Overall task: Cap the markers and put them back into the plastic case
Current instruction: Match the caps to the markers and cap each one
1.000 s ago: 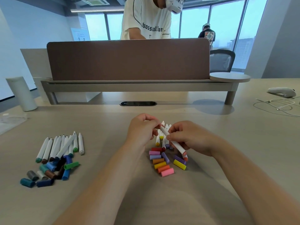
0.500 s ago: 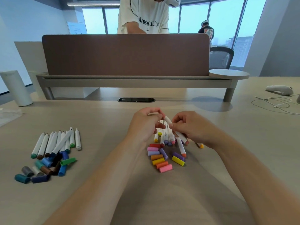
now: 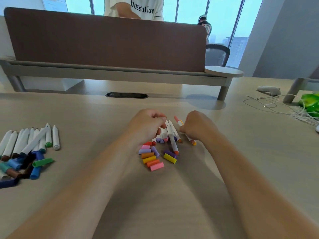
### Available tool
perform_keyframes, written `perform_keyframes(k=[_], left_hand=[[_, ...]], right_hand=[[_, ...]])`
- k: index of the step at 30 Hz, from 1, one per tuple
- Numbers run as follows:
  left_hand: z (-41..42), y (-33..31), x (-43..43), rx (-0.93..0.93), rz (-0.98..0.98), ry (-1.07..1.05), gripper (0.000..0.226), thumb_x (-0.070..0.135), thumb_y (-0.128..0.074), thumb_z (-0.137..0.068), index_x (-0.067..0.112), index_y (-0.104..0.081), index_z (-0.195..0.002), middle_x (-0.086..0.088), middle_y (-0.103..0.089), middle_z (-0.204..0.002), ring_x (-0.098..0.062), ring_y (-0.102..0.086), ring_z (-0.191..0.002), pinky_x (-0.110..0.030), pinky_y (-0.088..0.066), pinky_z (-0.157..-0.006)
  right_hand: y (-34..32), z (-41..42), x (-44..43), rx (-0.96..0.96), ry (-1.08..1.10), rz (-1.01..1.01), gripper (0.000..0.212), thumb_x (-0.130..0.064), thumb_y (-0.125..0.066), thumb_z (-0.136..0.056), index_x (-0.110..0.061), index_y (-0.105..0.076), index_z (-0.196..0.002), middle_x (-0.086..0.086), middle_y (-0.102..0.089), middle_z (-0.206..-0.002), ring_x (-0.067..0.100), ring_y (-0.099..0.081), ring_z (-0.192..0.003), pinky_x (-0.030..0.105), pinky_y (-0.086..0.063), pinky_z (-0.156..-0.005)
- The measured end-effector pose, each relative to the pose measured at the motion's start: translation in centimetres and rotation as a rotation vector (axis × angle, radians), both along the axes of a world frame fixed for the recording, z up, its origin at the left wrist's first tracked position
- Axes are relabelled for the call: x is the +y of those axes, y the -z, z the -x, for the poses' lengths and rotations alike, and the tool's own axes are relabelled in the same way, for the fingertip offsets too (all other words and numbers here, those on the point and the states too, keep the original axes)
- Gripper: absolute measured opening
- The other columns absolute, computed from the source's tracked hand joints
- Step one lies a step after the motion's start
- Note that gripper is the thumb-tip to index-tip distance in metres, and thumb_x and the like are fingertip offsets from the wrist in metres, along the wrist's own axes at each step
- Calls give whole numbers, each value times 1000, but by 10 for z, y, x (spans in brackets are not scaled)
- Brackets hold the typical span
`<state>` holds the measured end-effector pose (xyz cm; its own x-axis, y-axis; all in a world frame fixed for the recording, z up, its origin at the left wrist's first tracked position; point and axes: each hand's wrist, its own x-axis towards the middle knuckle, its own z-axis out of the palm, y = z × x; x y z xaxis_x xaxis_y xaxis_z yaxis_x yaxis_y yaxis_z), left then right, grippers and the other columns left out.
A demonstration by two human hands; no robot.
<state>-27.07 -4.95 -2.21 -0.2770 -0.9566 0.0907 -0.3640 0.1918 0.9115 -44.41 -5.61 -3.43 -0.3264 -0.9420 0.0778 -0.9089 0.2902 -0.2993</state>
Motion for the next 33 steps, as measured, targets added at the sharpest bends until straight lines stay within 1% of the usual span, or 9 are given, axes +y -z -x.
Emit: perform_keyframes(k=[4,7,11,14,18,20,25,30,33], left_hand=[[-6,-2,-4,-30,42,-28,17,20,-54,-98,19,-69,-106,3,-68,-82,-11,-53,-64,-26,-47,-59],[-12,-5,-7,-50,82,-46,14,20,-57,-96,16,-69,-102,4,-66,-79,-11,-52,-62,-26,-44,-59],[-14,-6,-7,-87,116,-54,12,22,-57,-96,16,-67,-100,3,-66,-80,-9,-52,-62,-27,-44,-63],[-14,-6,-7,-154,148,-51,11,24,-57,-97,18,-66,-98,4,-64,-80,-6,-53,-66,-24,-43,-63],[-21,-10,-7,-285,193,-30,14,25,-60,-95,14,-68,-95,1,-65,-81,-9,-54,-69,-25,-45,-63],[-23,-12,-7,-334,205,-21,15,28,-61,-94,15,-69,-93,-1,-66,-83,-10,-53,-68,-25,-44,-62],[-20,-11,-6,-380,210,-5,14,28,-60,-95,16,-67,-93,-1,-64,-84,-9,-52,-69,-23,-41,-59],[-20,-10,-6,-392,205,-11,14,28,-60,-95,16,-67,-94,-4,-65,-88,-10,-53,-70,-22,-42,-60],[-20,-9,-6,-399,208,-12,13,28,-60,-95,17,-66,-92,-5,-66,-90,-11,-53,-72,-22,-42,-61]], right_hand=[[4,-5,-5,43,-33,62,28,-36,-56,-94,-12,-62,-80,4,-60,-76,20,-58,-70,30,-48,-63],[5,-13,-10,49,-70,63,12,-25,-58,-93,-16,-65,-93,3,-64,-87,19,-60,-75,29,-49,-63],[5,-22,-15,91,-76,-1,5,-11,-62,-86,-15,-64,-85,5,-63,-83,21,-60,-72,28,-50,-62],[5,-26,-18,115,-73,-12,12,-8,-62,-83,-15,-60,-74,5,-60,-76,19,-55,-63,26,-45,-55],[5,-24,-18,93,-81,42,6,-14,-61,-88,-15,-66,-87,3,-62,-80,18,-60,-70,30,-54,-67],[4,-24,-18,101,-76,50,7,-19,-61,-90,-16,-65,-85,2,-61,-78,18,-61,-72,32,-56,-71],[4,-26,-18,118,-38,-33,20,-16,-61,-87,-19,-53,-69,2,-57,-73,19,-59,-68,28,-48,-60],[4,-24,-19,102,-29,16,8,-17,-61,-89,-17,-61,-80,1,-59,-76,17,-59,-71,29,-50,-64],[3,-20,-18,100,-3,-9,12,-15,-59,-91,-16,-62,-79,3,-60,-75,17,-60,-68,27,-51,-63]])
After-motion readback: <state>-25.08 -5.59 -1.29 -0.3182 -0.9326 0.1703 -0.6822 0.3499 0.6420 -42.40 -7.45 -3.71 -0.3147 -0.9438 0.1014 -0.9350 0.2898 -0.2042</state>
